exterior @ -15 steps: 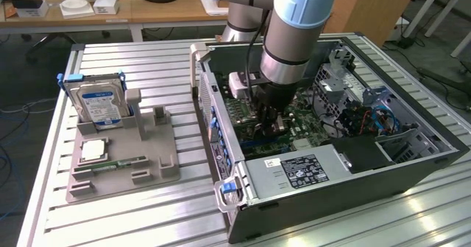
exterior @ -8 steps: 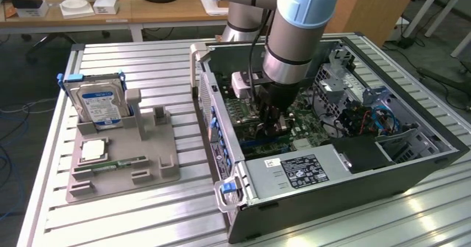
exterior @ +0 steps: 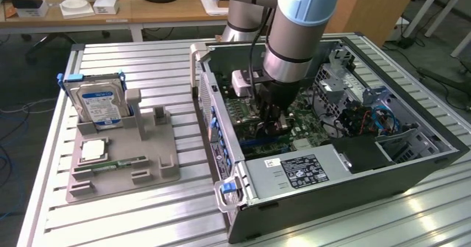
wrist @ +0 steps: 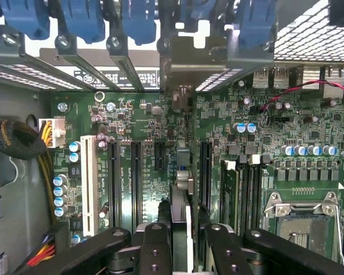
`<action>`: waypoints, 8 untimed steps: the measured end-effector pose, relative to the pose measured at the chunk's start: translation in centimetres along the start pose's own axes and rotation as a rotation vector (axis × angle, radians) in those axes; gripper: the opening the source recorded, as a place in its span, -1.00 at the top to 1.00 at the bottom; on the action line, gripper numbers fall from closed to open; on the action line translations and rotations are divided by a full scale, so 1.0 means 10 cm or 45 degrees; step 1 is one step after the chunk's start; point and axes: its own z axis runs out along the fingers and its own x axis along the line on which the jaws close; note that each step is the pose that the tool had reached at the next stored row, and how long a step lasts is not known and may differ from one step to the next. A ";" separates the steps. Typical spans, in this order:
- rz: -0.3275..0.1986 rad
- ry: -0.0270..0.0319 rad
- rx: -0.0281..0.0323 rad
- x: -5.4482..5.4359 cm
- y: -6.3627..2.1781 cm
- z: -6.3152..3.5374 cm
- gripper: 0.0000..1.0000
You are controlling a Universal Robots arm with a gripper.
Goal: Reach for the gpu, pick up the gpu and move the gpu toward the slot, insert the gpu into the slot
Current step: 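Insert the gpu into the slot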
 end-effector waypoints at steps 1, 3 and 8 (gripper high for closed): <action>0.000 -0.0003 0.0001 0.00 0.000 -0.001 0.45; 0.000 -0.0004 0.0001 0.00 0.000 -0.001 0.45; 0.000 -0.0001 0.0001 0.00 0.000 -0.001 0.45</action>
